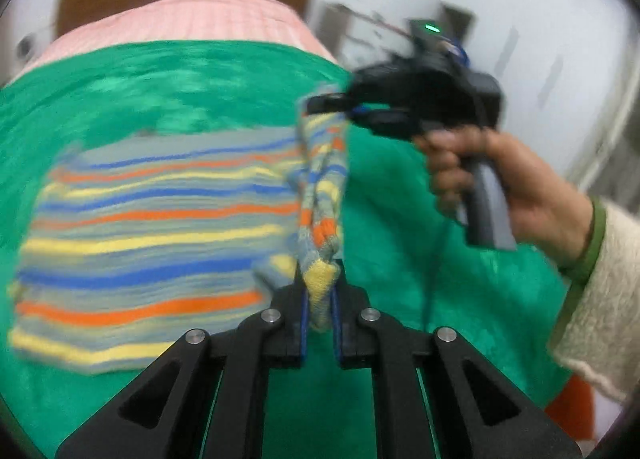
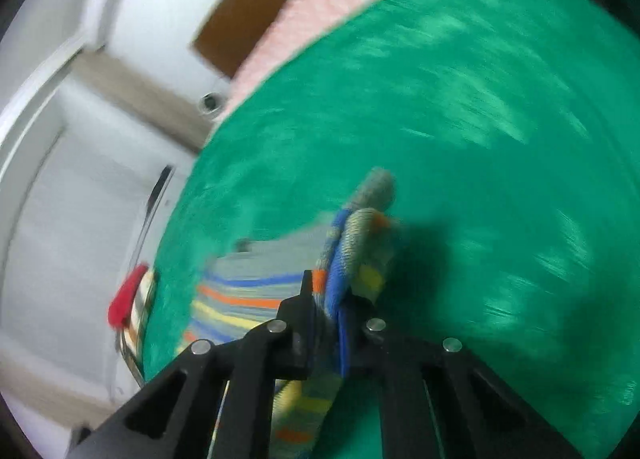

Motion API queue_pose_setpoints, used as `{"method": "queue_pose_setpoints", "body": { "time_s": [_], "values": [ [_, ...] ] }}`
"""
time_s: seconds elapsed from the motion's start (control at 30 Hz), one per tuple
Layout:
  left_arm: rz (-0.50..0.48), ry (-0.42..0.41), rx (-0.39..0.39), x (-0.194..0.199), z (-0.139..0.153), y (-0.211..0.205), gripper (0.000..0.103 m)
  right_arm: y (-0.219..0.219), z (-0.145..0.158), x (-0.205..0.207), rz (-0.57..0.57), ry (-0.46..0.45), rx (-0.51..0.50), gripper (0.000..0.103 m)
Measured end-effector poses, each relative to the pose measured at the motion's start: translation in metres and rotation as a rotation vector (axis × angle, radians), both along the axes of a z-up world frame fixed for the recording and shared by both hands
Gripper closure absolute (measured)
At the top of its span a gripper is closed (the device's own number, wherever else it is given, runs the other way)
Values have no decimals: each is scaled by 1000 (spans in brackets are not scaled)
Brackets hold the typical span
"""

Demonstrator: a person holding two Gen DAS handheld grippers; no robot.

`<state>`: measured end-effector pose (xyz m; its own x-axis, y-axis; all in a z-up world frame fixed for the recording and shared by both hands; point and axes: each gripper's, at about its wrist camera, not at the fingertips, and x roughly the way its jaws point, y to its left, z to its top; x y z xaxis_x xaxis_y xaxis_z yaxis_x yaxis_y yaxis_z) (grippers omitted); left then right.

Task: Fold small clothes

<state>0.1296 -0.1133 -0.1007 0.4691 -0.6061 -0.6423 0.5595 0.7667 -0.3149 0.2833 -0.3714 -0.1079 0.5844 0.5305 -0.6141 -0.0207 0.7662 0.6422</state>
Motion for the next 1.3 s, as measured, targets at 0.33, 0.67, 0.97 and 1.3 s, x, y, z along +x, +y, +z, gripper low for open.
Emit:
{"method": "queue_pose_setpoints", "body": {
  "time_s": [0.33,0.67,0.97,1.3],
  "values": [
    [299,129,-45,32,-23,141,96,207,13,77,251,4,-49,94],
    [407,148,-32,26,-29,188,30,258,-23,75,232,15,92,55],
    [523,190,195,63,-58,173,25,211,-9,-56,392,-153,-318,39],
    [529,41,249,12,-4,168,10,182,14,-157,186,-258,-433,19]
  ]
}}
